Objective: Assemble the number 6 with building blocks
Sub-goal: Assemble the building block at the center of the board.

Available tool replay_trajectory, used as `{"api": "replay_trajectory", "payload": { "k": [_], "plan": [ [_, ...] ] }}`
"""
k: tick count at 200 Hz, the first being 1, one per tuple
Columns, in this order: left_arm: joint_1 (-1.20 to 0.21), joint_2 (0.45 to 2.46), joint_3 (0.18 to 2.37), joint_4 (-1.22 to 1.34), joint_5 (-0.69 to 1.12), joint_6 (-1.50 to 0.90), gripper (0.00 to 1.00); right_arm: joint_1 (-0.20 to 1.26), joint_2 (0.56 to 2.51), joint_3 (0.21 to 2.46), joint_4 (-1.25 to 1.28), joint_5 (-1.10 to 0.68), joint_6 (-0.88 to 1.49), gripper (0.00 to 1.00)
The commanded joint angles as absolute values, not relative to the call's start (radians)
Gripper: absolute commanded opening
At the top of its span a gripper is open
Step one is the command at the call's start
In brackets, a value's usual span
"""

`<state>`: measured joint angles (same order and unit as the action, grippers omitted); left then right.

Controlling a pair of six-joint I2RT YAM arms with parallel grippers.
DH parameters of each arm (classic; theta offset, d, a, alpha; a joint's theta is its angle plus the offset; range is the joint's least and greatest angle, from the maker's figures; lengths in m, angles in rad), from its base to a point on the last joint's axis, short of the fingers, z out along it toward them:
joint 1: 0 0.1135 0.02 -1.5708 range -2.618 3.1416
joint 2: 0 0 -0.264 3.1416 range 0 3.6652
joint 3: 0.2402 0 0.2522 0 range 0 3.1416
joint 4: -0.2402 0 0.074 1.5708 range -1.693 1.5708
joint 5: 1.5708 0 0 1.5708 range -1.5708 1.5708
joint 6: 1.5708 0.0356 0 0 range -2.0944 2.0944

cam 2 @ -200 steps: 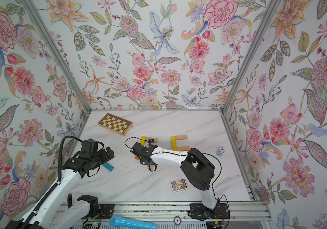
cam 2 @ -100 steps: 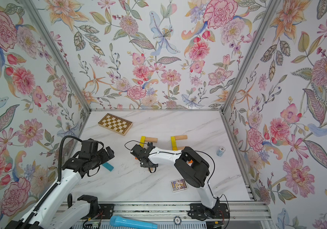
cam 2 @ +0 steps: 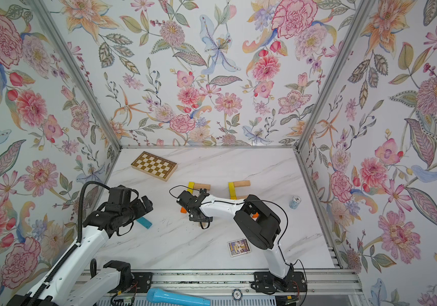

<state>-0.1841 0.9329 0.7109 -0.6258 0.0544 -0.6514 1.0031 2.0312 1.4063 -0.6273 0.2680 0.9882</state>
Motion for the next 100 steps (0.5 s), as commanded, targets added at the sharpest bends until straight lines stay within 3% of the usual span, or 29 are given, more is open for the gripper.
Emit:
{"api": "replay_trajectory", "payload": {
  "k": [1,100],
  "plan": [
    [-0.193,0.92,0.701,-0.624,0.073,-0.637,0.99,0.991,2.021,1.398,-0.653,0.268,1.021,0.27],
    [-0.193,0.914,0.7,-0.626,0.071,-0.637,0.99,0.978,2.054,1.424,-0.654,0.249,1.035,0.27]
  ]
}}
